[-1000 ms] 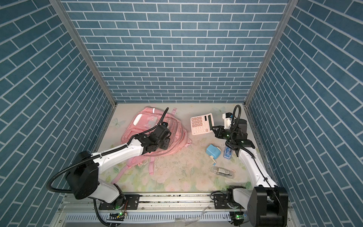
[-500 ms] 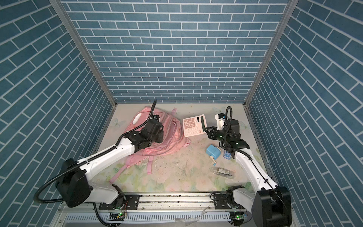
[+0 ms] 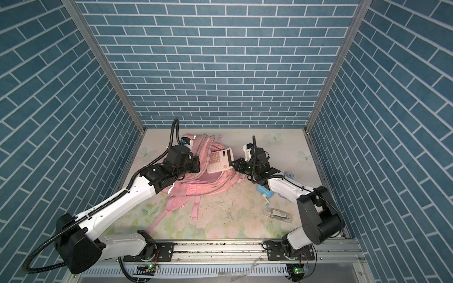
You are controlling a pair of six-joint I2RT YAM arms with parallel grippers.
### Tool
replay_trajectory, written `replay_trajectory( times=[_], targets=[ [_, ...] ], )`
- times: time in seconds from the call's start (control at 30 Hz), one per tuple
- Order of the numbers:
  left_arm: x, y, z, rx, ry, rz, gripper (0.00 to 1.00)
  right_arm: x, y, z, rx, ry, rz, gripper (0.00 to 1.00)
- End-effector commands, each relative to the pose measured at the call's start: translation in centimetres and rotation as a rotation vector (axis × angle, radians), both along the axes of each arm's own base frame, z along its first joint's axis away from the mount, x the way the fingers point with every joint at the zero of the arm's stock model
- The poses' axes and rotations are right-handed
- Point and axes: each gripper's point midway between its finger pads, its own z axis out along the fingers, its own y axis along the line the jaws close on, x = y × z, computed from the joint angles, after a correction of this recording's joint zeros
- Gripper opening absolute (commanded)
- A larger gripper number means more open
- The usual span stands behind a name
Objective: Pack the student bag
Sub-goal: 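Carry the calculator into the open backpack compartment with the right gripper, then release the calculator and move the right gripper to the light-blue cube, then grasp the light-blue cube with the right gripper and lift it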
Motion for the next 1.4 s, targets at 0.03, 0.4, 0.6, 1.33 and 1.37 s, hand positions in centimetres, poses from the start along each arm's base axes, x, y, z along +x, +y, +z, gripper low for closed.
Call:
replay_trajectory(
  times=[0.03, 0.4, 0.6, 1.33, 1.37],
  targets=[
    [0.6, -1.1, 6.2, -0.190, -0.156, 0.000, 0.00, 2.9, 3.8, 2.4, 0.169, -0.020, -0.058, 0.00],
    [0.5, -0.3, 5.3, -0.186, -0.146, 0.015, 0.00, 4.6, 6.5, -1.1, 0.078, 0.052, -0.051, 0.52],
    [0.6, 0.6, 4.0, -0.173, -0.129, 0.020, 0.00, 3.9, 1.1, -0.5, -0.120, -0.006, -0.070, 0.62],
    [-0.9, -4.2, -8.0, -0.115, 0.118, -0.164, 0.00, -7.5, -17.4, -5.2, -0.957, 0.139, 0.130, 0.83],
    [-0.8, -4.4, -8.2, -0.114, 0.125, -0.167, 0.00, -7.5, -17.5, -5.5, -0.956, 0.148, 0.130, 0.83]
  ],
)
